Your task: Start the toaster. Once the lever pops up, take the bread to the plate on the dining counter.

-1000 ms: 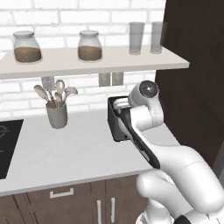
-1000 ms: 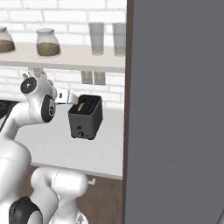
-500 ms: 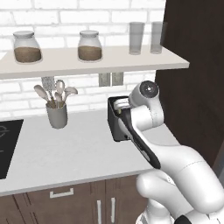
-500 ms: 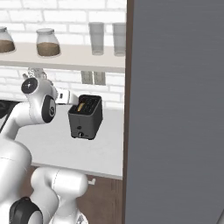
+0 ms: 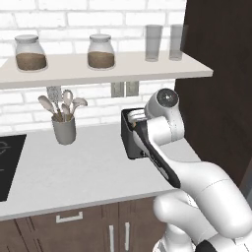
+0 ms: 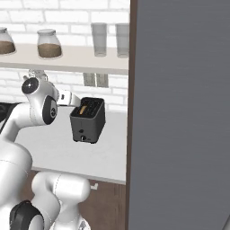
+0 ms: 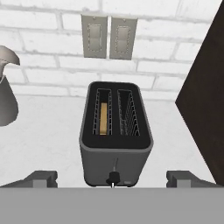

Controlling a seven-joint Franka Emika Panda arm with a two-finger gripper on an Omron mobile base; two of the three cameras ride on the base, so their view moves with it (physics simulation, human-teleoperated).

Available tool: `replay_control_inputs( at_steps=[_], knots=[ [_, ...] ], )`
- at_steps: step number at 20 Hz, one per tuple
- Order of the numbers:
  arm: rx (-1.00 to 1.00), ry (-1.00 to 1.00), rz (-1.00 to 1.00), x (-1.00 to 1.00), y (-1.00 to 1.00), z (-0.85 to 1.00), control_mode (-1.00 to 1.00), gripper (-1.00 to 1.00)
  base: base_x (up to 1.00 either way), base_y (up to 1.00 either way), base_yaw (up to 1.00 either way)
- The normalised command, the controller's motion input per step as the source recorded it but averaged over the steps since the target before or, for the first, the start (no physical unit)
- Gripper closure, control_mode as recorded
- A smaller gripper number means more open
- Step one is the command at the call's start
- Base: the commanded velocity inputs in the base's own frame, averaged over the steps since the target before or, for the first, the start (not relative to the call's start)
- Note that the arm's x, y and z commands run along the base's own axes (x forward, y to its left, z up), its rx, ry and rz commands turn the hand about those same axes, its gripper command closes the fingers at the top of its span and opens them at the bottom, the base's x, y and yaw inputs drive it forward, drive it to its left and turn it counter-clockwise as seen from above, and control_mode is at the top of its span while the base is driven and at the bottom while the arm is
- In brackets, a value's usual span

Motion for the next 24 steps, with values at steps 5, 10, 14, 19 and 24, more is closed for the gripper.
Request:
replay_control_inputs(
  at_steps=[5,10,14,19,24],
  knots=[
    [0.00,0.00,0.00,0.00,0.00,0.00,-1.00,-1.00,0.00,0.00,0.00],
    [0.00,0.00,0.00,0.00,0.00,0.00,-1.00,-1.00,0.00,0.00,0.00],
    [0.00,0.00,0.00,0.00,0.00,0.00,-1.00,-1.00,0.00,0.00,0.00],
    [0.00,0.00,0.00,0.00,0.00,0.00,-1.00,-1.00,0.00,0.00,0.00],
    [0.00,0.00,0.00,0.00,0.00,0.00,-1.00,-1.00,0.00,0.00,0.00]
  ],
)
